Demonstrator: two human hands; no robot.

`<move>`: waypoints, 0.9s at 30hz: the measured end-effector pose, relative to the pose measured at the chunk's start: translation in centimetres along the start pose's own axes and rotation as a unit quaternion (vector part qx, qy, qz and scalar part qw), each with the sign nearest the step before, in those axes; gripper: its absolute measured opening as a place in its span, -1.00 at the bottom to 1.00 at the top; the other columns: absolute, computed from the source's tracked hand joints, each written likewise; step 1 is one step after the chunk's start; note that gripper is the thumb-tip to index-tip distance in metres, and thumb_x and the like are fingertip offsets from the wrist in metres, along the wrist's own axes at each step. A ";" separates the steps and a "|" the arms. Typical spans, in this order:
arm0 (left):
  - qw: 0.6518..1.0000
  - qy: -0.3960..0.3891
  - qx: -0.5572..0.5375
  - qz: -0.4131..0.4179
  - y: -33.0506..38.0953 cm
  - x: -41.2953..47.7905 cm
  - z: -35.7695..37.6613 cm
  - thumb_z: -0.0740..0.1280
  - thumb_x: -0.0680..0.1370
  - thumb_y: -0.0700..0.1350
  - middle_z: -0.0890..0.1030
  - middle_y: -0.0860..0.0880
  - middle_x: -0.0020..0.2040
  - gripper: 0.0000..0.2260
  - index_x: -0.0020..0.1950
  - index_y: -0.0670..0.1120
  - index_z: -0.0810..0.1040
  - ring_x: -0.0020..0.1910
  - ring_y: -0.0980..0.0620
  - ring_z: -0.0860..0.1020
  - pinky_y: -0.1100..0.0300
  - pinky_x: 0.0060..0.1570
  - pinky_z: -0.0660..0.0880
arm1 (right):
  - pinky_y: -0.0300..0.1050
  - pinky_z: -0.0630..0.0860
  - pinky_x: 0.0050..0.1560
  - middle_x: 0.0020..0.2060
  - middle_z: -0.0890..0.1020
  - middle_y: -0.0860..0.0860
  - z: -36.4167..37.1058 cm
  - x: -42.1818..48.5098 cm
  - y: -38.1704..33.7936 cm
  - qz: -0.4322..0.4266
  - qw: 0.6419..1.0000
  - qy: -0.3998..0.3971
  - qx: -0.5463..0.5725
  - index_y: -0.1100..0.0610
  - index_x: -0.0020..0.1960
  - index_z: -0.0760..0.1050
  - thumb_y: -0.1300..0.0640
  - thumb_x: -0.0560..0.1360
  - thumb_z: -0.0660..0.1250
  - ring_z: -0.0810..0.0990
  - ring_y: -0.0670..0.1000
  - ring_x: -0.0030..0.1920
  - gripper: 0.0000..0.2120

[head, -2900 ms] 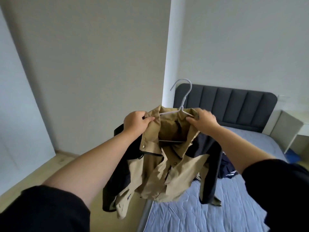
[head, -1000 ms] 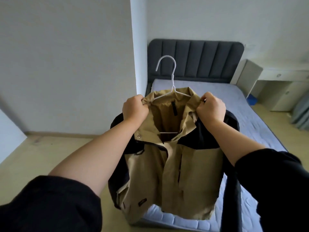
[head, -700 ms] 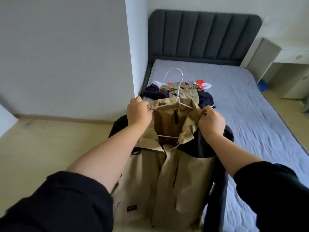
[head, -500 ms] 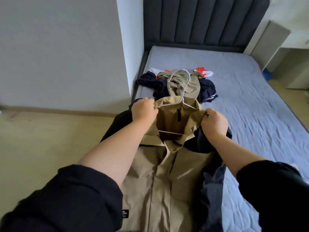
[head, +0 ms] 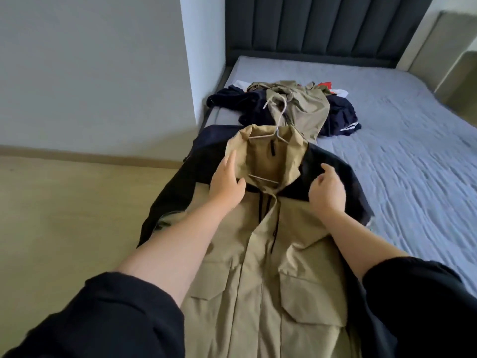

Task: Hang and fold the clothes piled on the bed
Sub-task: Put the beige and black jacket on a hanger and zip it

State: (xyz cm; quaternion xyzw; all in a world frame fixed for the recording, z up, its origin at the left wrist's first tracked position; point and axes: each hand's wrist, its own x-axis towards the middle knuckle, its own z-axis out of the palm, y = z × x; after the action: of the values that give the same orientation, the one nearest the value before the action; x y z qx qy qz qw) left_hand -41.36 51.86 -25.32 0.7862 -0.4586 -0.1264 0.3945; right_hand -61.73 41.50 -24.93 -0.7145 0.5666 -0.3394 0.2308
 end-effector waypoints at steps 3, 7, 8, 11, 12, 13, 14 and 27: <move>0.993 -0.081 0.039 -0.075 -4.3 -2.4 2.4 0.25 0.57 -0.19 0.25 0.00 0.50 -0.41 0.54 0.07 0.12 0.42 -0.04 0.31 0.03 0.30 0.40 | -0.08 0.41 0.06 0.14 0.53 0.06 2.3 -2.3 1.3 0.002 0.999 -0.047 -0.025 0.12 0.41 0.32 0.23 0.54 0.14 0.50 0.09 0.14 -0.57; 0.964 -0.224 0.106 -0.092 -8.1 -4.3 4.6 0.25 0.60 -0.03 0.31 -0.06 0.48 -0.49 0.53 0.01 0.19 0.42 -0.08 0.32 0.08 0.36 0.31 | -0.04 0.43 0.12 0.23 0.48 0.07 4.6 -4.3 1.9 -0.018 0.988 -0.134 -0.078 0.14 0.35 0.39 0.20 0.54 0.14 0.49 0.12 0.19 -0.62; 0.962 -0.236 0.110 -0.083 -8.5 -4.5 5.1 0.25 0.60 0.01 0.31 -0.05 0.49 -0.50 0.53 0.01 0.21 0.43 -0.07 0.31 0.10 0.37 0.29 | -0.04 0.42 0.16 0.27 0.46 0.07 5.2 -4.6 1.9 -0.023 0.985 -0.150 -0.088 0.14 0.37 0.38 0.20 0.54 0.14 0.47 0.12 0.23 -0.61; 0.948 -0.286 0.110 -0.081 -8.8 -5.4 6.9 0.20 0.61 0.06 0.28 -0.01 0.50 -0.58 0.46 0.04 0.35 0.45 -0.04 0.29 0.14 0.35 0.28 | -0.10 0.38 0.13 0.31 0.43 0.08 7.2 -5.3 1.8 -0.039 0.975 -0.189 -0.113 0.13 0.39 0.35 0.28 0.50 0.15 0.42 0.13 0.28 -0.55; 0.939 -0.313 0.123 -0.064 -8.6 -5.8 7.5 0.18 0.60 0.03 0.32 -0.04 0.47 -0.62 0.41 0.01 0.42 0.43 -0.07 0.31 0.13 0.32 0.30 | -0.11 0.38 0.14 0.31 0.42 0.08 7.7 -5.5 1.8 -0.045 0.972 -0.199 -0.120 0.12 0.40 0.34 0.32 0.48 0.15 0.40 0.13 0.29 -0.51; 0.932 -0.333 0.135 -0.039 -8.4 -6.4 7.8 0.18 0.59 -0.01 0.40 -0.11 0.40 -0.66 0.34 -0.06 0.47 0.39 -0.13 0.35 0.12 0.27 0.33 | -0.09 0.38 0.16 0.32 0.40 0.08 8.2 -5.8 1.7 -0.049 0.969 -0.207 -0.128 0.10 0.42 0.32 0.36 0.46 0.15 0.37 0.13 0.32 -0.47; 0.930 -0.340 0.142 -0.010 -8.1 -7.2 8.1 0.17 0.58 -0.06 0.46 -0.16 0.32 -0.68 0.29 -0.13 0.50 0.33 -0.17 0.39 0.12 0.22 0.35 | -0.07 0.39 0.20 0.34 0.38 0.08 8.5 -5.9 1.5 -0.054 0.965 -0.215 -0.138 0.09 0.43 0.31 0.40 0.45 0.15 0.34 0.12 0.34 -0.42; 0.807 -0.371 0.322 0.327 -10.1 -12.7 7.6 0.12 0.62 0.10 0.38 -0.13 0.44 -0.41 0.57 0.07 -0.09 0.50 -0.07 0.16 -0.05 0.43 0.07 | 0.18 -0.12 0.49 0.51 0.19 -0.01 9.1 -4.5 2.8 -0.447 0.579 -0.338 -0.592 0.02 0.41 0.37 0.07 0.54 0.23 -0.05 0.08 0.54 -0.57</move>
State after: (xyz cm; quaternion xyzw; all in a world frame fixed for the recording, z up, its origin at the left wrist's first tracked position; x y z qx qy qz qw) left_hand -46.28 61.13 -39.78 0.5644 -0.8147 -0.1173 -0.0635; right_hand -57.39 44.62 -33.96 -0.9182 0.1317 0.2779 -0.2498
